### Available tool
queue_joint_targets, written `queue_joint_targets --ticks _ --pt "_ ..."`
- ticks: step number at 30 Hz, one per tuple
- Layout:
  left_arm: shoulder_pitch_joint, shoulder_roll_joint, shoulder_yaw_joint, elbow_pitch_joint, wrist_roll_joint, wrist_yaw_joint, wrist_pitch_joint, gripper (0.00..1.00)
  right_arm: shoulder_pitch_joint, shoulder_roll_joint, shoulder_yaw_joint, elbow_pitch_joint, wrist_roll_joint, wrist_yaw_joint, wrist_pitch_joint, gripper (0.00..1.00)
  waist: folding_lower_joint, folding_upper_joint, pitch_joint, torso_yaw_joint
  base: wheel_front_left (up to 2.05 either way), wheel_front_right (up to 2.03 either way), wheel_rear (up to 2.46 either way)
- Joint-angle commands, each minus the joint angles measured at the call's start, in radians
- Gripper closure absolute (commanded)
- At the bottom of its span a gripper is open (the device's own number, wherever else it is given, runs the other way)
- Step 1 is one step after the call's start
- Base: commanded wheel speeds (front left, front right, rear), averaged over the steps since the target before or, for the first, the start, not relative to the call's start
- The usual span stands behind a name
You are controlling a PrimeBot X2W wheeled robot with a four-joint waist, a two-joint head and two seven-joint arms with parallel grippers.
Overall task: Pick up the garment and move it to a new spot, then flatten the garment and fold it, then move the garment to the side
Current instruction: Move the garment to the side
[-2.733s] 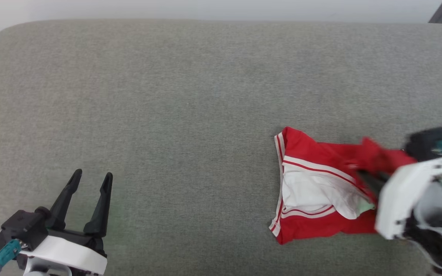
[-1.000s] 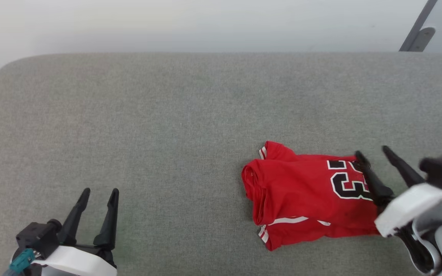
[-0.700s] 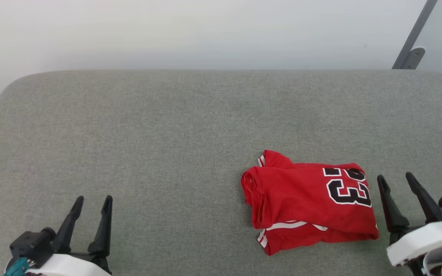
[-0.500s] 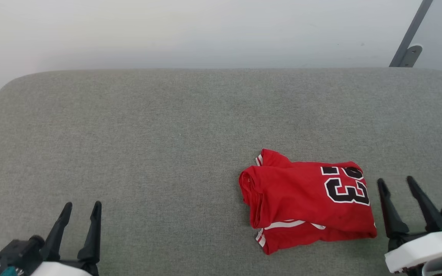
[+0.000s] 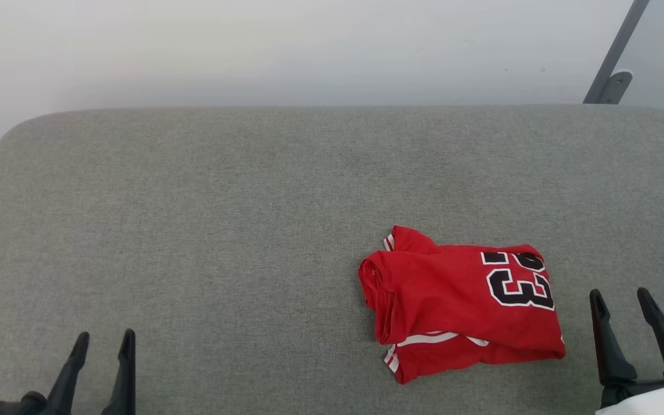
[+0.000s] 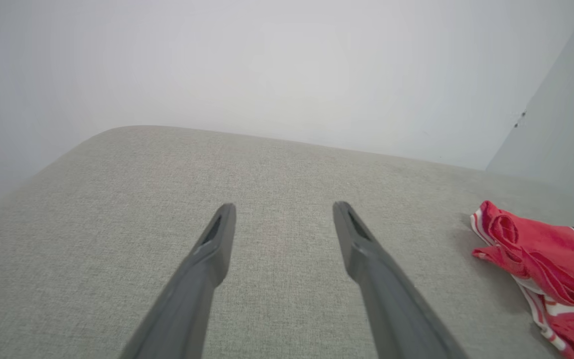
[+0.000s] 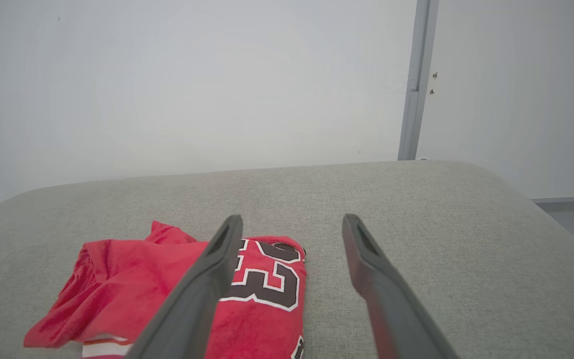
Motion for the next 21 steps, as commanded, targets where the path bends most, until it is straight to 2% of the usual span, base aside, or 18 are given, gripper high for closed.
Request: queue_joint_targets --ticks 1,12,17,21 --pt "0.017 0.001 -0.001 -0.010 0.013 0.002 -0.005 0.00 0.012 0.006 -0.004 -0.012 0.011 -0.001 0.009 0.00 0.0000 -0.0001 -0.001 0.002 0.00 0.00 0.00" --pt "0.017 0.007 0.001 -0.019 0.011 0.002 -0.005 0.00 -0.013 0.010 0.021 -0.017 0.020 -0.001 0.056 0.00 0.0000 -0.0001 0.001 -0.010 0.00 0.00 0.00" --pt "-0.007 0.005 -0.011 -0.013 0.003 0.002 -0.005 0.00 -0.038 0.038 -0.018 0.035 0.038 -0.001 0.217 0.00 0.0000 -0.0001 0.010 -0.010 0.00 0.00 0.00" --pt "-0.033 0.005 -0.027 -0.008 -0.011 0.002 -0.005 0.00 -0.072 0.015 -0.016 0.030 0.020 -0.001 0.394 0.00 0.0000 -0.0001 0.046 -0.010 0.00 0.00 0.00"
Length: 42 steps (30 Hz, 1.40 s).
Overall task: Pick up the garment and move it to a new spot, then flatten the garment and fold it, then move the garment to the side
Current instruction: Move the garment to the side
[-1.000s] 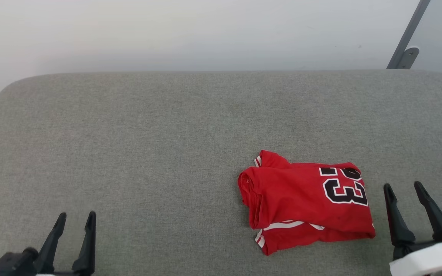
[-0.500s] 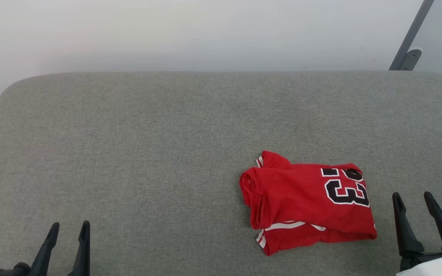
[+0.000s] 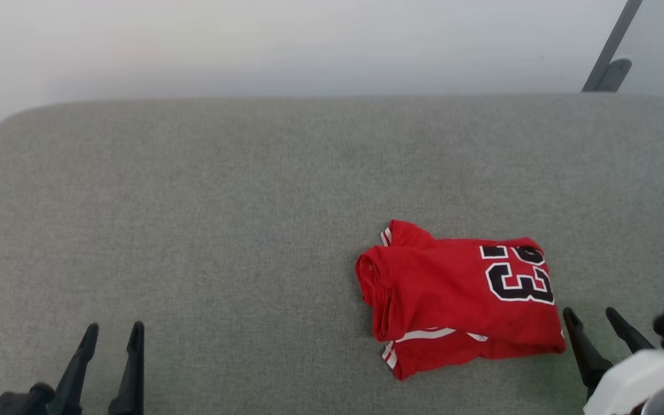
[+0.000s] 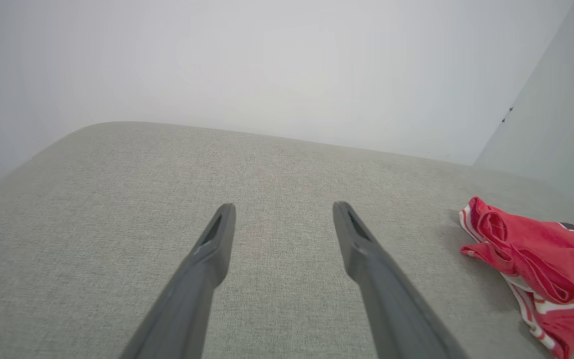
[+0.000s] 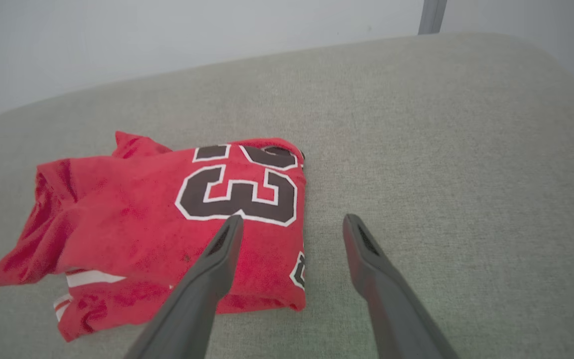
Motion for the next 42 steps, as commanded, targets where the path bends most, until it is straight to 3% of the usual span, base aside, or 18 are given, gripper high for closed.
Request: queue_joint_targets --ticks 1,3,9,15,20,25,27,28,29,37,42 --pt "-0.028 0.006 -0.009 0.000 -0.007 0.002 -0.005 0.00 -0.033 -0.016 0.000 -0.012 -0.010 -0.001 0.077 0.00 0.0000 -0.0001 0.030 0.000 0.00 0.00 0.00" --pt "-0.040 0.009 -0.015 -0.001 -0.012 0.002 -0.005 0.00 -0.046 -0.019 -0.004 -0.018 -0.008 -0.001 0.130 0.00 0.0000 -0.0001 0.047 0.001 0.00 0.00 0.00" --pt "-0.127 0.045 -0.071 0.000 -0.039 0.002 -0.005 0.00 -0.151 -0.071 -0.003 -0.082 -0.025 -0.001 0.457 0.00 0.0000 -0.0001 0.153 0.021 0.00 0.00 0.00" --pt "-0.235 0.079 -0.127 -0.016 -0.076 0.002 -0.005 0.00 -0.262 -0.077 0.001 -0.128 -0.015 -0.001 0.739 0.00 0.0000 -0.0001 0.275 0.042 0.00 0.00 0.00" --pt "-0.303 0.096 -0.143 -0.024 -0.100 0.002 -0.005 0.00 -0.323 -0.036 -0.005 -0.139 -0.045 -0.001 0.822 0.00 0.0000 -0.0001 0.358 0.055 0.00 0.00 0.00" --pt "-0.345 0.111 -0.147 -0.031 -0.119 0.002 -0.005 0.00 -0.332 0.017 0.026 -0.102 -0.083 -0.001 0.834 0.00 0.0000 -0.0001 0.411 0.056 0.00 0.00 0.00" --pt "-0.354 0.115 -0.142 -0.030 -0.122 0.002 -0.005 0.00 -0.332 0.031 0.047 -0.090 -0.085 -0.001 0.821 0.73 0.0000 -0.0001 0.419 0.049 0.00 0.00 0.00" --pt "-0.357 0.119 -0.140 -0.031 -0.121 0.002 -0.005 0.00 -0.337 0.037 0.053 -0.089 -0.084 -0.001 0.804 0.90 0.0000 -0.0001 0.422 0.044 0.00 0.00 0.00" --pt "-0.360 0.124 -0.139 -0.034 -0.122 0.002 -0.005 0.00 -0.341 0.041 0.051 -0.087 -0.082 -0.001 0.788 1.00 0.0000 -0.0001 0.425 0.037 0.00 0.00 0.00" --pt "-0.394 0.181 -0.144 -0.083 -0.103 0.002 -0.005 0.00 -0.370 0.016 -0.022 -0.131 -0.085 -0.005 0.659 1.00 0.0000 -0.0001 0.450 -0.048 0.00 0.00 0.00" --pt "-0.444 0.242 -0.210 -0.125 -0.094 0.002 -0.005 0.00 -0.374 0.022 -0.087 -0.193 -0.079 -0.003 0.548 1.00 0.0000 -0.0001 0.475 -0.130 0.00 0.00 0.00"
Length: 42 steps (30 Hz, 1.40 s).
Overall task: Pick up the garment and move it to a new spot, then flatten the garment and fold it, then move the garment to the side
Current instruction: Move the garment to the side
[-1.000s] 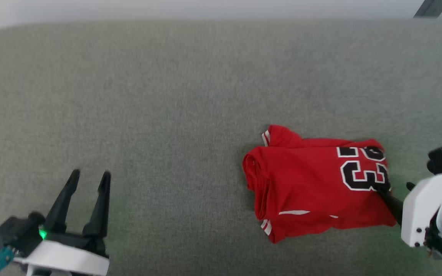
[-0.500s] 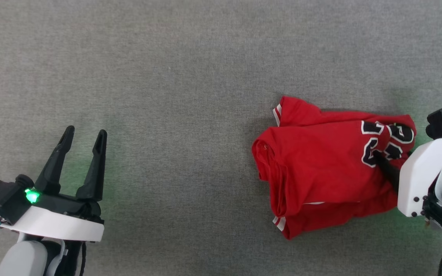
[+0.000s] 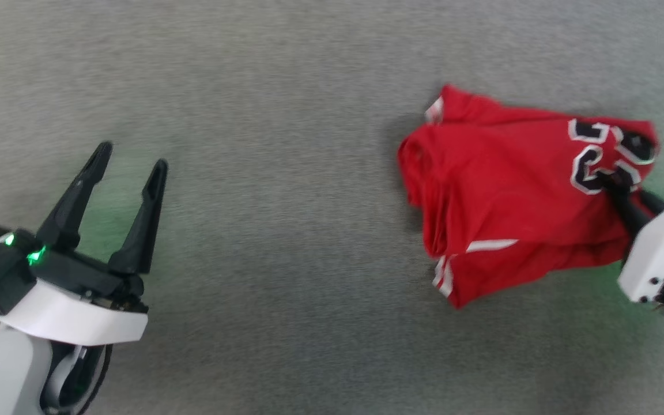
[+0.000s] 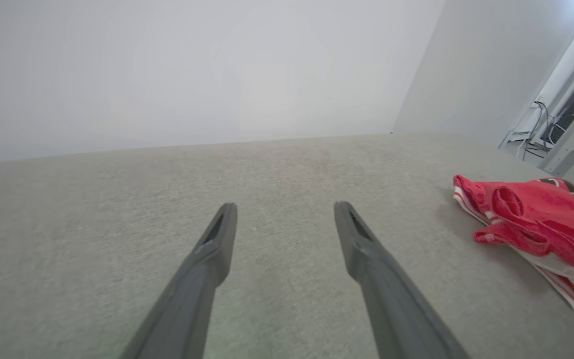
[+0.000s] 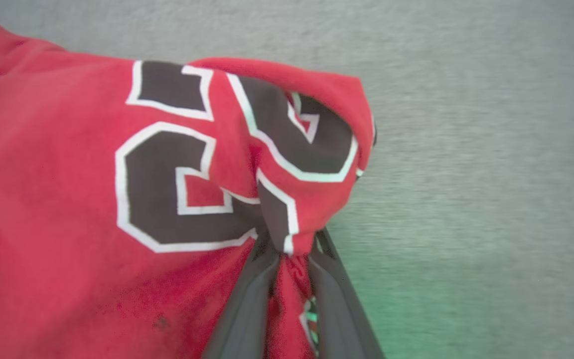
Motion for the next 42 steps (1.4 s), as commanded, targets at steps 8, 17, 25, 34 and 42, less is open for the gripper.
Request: queue_joint_targets --ticks 8,17,25,34,42 --pt "-0.130 0.108 -0.074 -0.069 0.009 0.002 -0.005 0.00 -0.035 -0.016 -0.130 0.018 -0.012 -0.004 -0.101 1.00 0.0000 0.0000 0.071 -0.170 0.00 0.00 0.00" --pt "-0.326 0.231 -0.162 -0.125 -0.018 0.002 -0.005 0.00 -0.179 -0.053 -0.296 0.125 -0.085 -0.004 -0.213 1.00 0.0000 0.0000 0.151 -0.261 0.00 0.00 0.00" --pt "-0.472 0.282 -0.237 -0.139 -0.043 0.002 -0.005 0.00 -0.345 -0.042 -0.410 0.250 -0.181 -0.004 -0.354 1.00 0.0000 0.0000 0.214 -0.283 0.00 0.00 0.00" --pt "-0.541 0.304 -0.274 -0.141 -0.073 0.002 -0.005 0.00 -0.516 -0.039 -0.476 0.402 -0.333 -0.004 -0.501 1.00 0.0000 0.0000 0.262 -0.265 0.00 0.00 0.00" --pt "-0.528 0.280 -0.244 -0.124 -0.075 0.002 -0.005 0.00 -0.548 -0.039 -0.479 0.470 -0.405 -0.004 -0.569 0.00 0.0000 0.0000 0.238 -0.244 0.00 0.00 0.00"
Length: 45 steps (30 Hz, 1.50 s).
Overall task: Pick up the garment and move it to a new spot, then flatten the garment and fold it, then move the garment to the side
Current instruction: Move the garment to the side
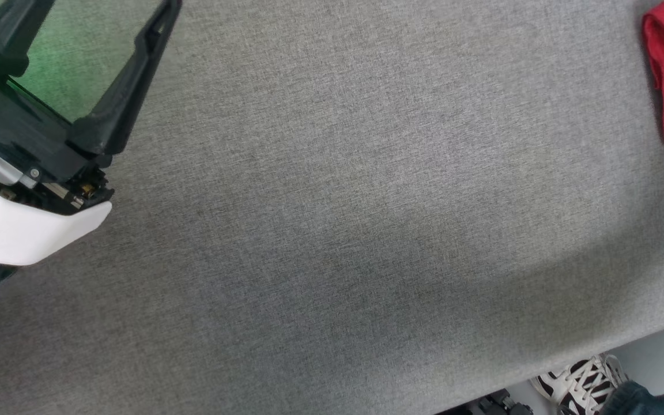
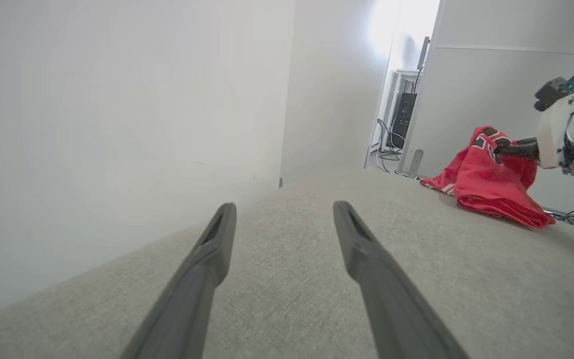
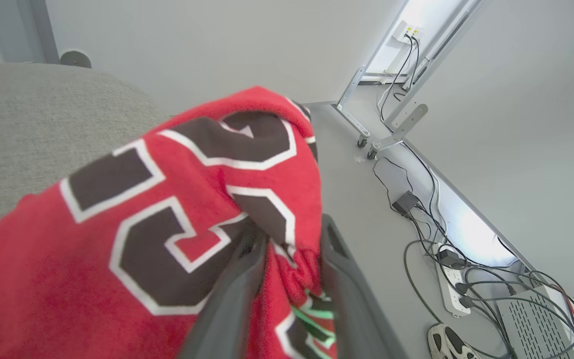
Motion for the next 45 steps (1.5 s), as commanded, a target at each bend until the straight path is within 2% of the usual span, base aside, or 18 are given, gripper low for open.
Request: queue_joint_targets --ticks 1,8,11,20,31,38,45 --pt "0.010 -0.012 0.013 0.002 -0.005 0.002 -0.005 0.00 -0.004 -0.007 0.019 0.012 -0.011 -0.002 -0.016 0.00 0.0000 0.0000 -0.017 0.006 0.00 0.00 0.00" --pt "0.089 -0.069 0.063 0.045 0.000 0.002 -0.005 0.00 0.044 -0.039 0.104 0.030 -0.010 -0.002 -0.027 0.00 0.0000 0.0000 -0.099 0.035 0.00 0.00 0.00" --pt "0.138 -0.113 0.096 0.067 0.002 0.002 -0.005 0.00 0.072 -0.051 0.158 0.032 0.015 -0.002 -0.032 0.00 0.0000 0.0000 -0.148 0.061 0.00 0.00 0.00" --pt "0.315 -0.254 0.189 0.165 0.002 0.002 -0.005 0.00 0.238 -0.033 0.332 0.029 0.063 -0.002 -0.075 0.00 0.0000 0.0000 -0.325 0.171 0.00 0.00 0.00" --pt "0.521 -0.380 0.252 0.353 -0.009 0.002 -0.005 0.00 0.416 -0.001 0.577 0.096 0.146 -0.002 -0.184 0.00 0.0000 0.0000 -0.499 0.287 0.00 0.00 0.00" --pt "0.615 -0.445 0.304 0.403 0.007 0.002 -0.005 0.00 0.483 0.020 0.627 0.093 0.245 -0.002 -0.291 0.00 0.0000 0.0000 -0.587 0.339 0.00 0.00 0.00" --pt "0.721 -0.512 0.385 0.405 0.043 0.002 -0.005 0.00 0.584 -0.002 0.671 0.090 0.313 -0.002 -0.372 0.00 0.0000 0.0000 -0.682 0.356 0.00 0.00 0.00"
